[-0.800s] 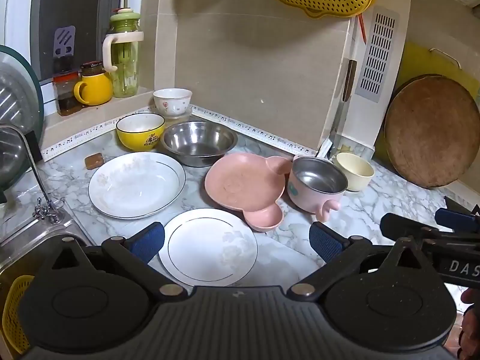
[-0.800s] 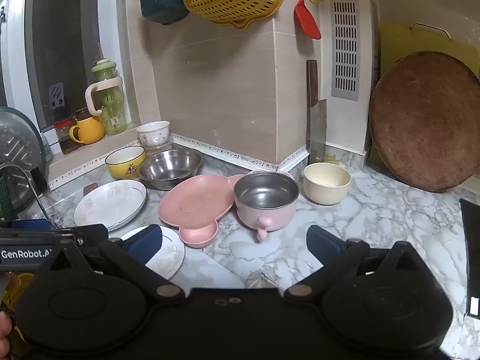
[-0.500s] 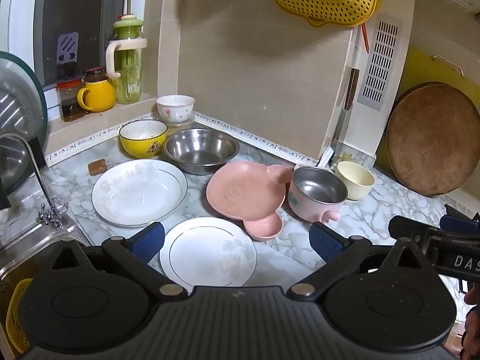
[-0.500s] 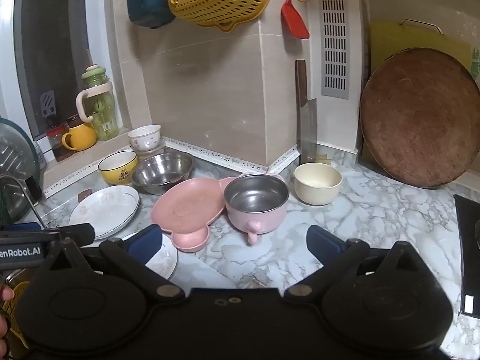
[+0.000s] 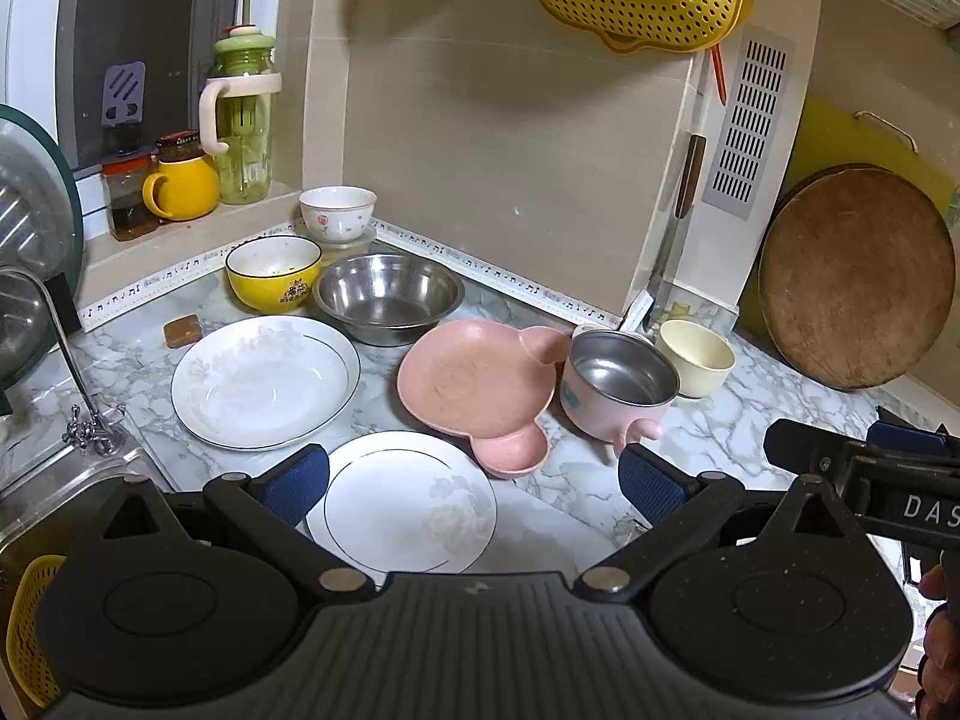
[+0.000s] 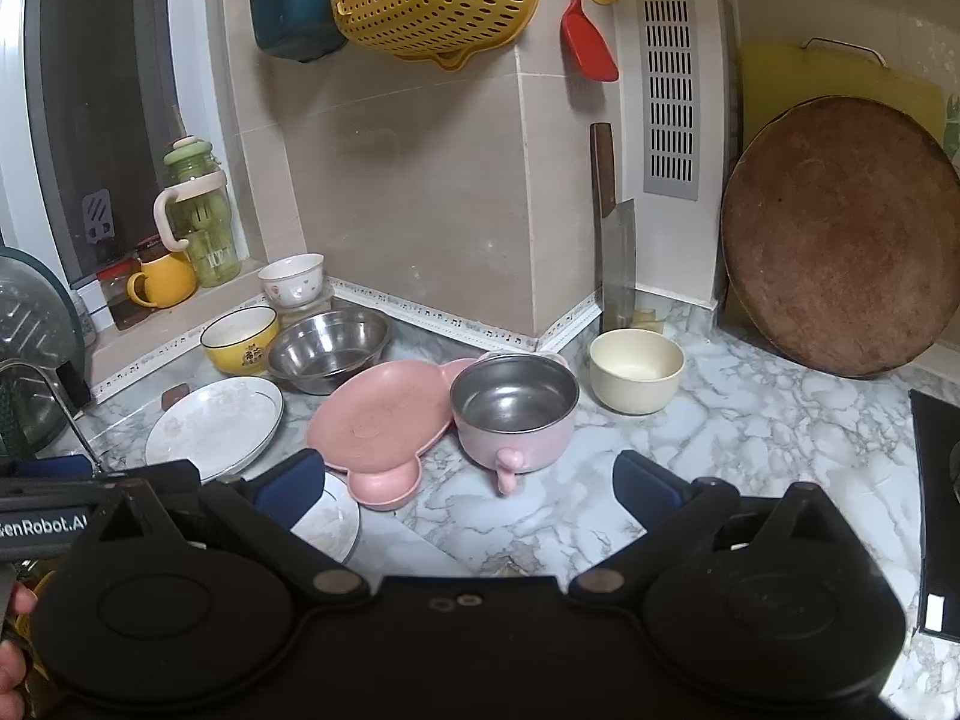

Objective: Organize plates and bowls

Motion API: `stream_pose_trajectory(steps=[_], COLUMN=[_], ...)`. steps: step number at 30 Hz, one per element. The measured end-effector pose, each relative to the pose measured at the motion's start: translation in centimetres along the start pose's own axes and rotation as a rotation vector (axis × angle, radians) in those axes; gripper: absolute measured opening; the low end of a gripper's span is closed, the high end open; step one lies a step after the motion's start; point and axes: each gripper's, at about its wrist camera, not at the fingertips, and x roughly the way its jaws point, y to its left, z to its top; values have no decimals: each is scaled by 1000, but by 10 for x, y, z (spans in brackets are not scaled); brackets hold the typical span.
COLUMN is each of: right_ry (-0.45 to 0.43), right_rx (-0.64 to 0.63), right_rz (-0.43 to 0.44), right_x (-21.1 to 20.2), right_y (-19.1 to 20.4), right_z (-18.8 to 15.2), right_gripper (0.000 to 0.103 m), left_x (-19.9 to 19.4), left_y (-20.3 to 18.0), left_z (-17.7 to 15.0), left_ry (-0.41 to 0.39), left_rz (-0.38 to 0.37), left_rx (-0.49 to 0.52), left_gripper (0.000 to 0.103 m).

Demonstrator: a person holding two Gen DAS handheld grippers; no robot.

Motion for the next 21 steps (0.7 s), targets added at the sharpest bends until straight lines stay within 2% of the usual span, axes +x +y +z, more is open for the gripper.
stream_pose_trajectory(steps=[21], right_ry=[3], right_rx=[1], right_rz=[22], right_x=[-2], right_y=[-4], right_z=[2], right_gripper=[102], left_x=[-1], left_y=[-5], left_z=[5], left_ry=[1], left_rz=[-19], left_rx=[17], left_gripper=[103])
